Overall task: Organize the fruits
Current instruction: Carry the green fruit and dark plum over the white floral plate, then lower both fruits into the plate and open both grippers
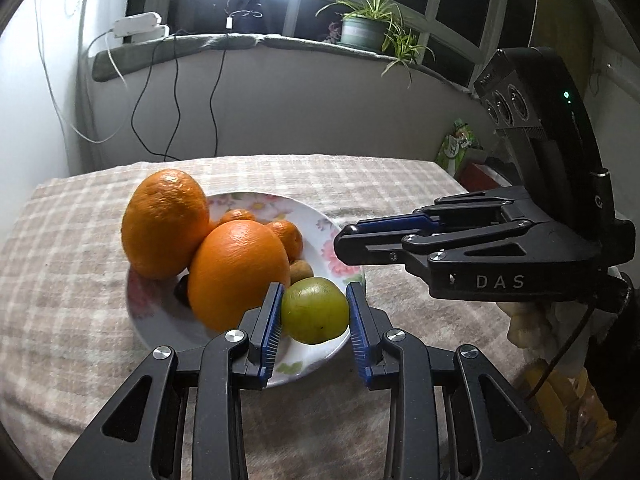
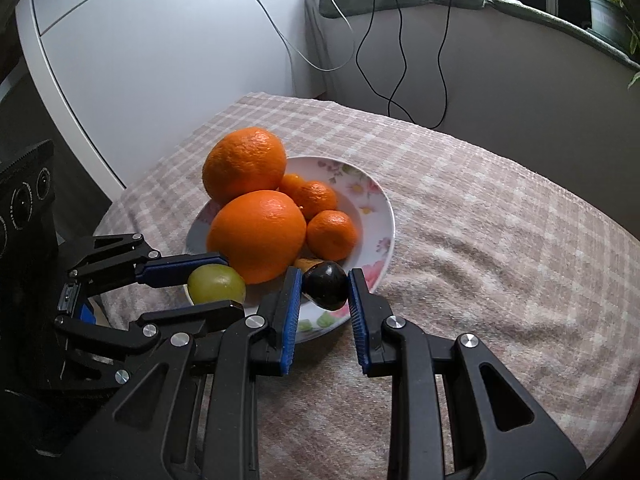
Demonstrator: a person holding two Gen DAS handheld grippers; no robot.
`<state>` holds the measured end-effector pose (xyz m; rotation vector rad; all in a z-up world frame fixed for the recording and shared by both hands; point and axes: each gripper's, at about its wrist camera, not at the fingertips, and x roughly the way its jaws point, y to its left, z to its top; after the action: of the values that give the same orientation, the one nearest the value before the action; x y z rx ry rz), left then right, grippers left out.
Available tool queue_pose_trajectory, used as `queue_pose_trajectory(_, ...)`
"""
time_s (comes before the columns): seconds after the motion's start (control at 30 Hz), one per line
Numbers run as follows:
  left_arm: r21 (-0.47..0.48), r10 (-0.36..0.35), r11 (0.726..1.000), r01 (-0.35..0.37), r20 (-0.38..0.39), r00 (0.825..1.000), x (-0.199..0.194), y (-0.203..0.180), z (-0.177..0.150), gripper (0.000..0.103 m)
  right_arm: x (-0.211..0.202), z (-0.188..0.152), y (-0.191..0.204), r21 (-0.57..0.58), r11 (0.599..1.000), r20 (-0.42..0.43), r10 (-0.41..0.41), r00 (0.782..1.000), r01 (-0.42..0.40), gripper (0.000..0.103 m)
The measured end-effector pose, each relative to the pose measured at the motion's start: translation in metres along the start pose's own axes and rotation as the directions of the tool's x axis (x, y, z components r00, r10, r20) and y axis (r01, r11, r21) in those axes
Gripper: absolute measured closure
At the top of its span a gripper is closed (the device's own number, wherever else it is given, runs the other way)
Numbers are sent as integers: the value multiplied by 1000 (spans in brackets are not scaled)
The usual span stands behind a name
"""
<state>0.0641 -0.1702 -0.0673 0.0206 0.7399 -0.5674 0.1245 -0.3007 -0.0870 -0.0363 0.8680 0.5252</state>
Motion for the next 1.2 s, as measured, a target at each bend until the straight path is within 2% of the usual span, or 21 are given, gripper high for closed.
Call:
queue_pose_trajectory(1.07,7,23,1000,-23,-5,1000,6,-5,2,72,10,4,-8,10,1000,16,11,1000,-11,77)
queue_pose_trajectory(1.13,7,23,1000,-23,-5,1000,6,-5,2,72,9,5,-8,13,1000,18,10,1000,-10,74)
queue_pose_trajectory(1.2,8,25,1000,-25,-6,1000,6,-5,2,71,8,5,-8,18,1000,28,7,1000,-8,60)
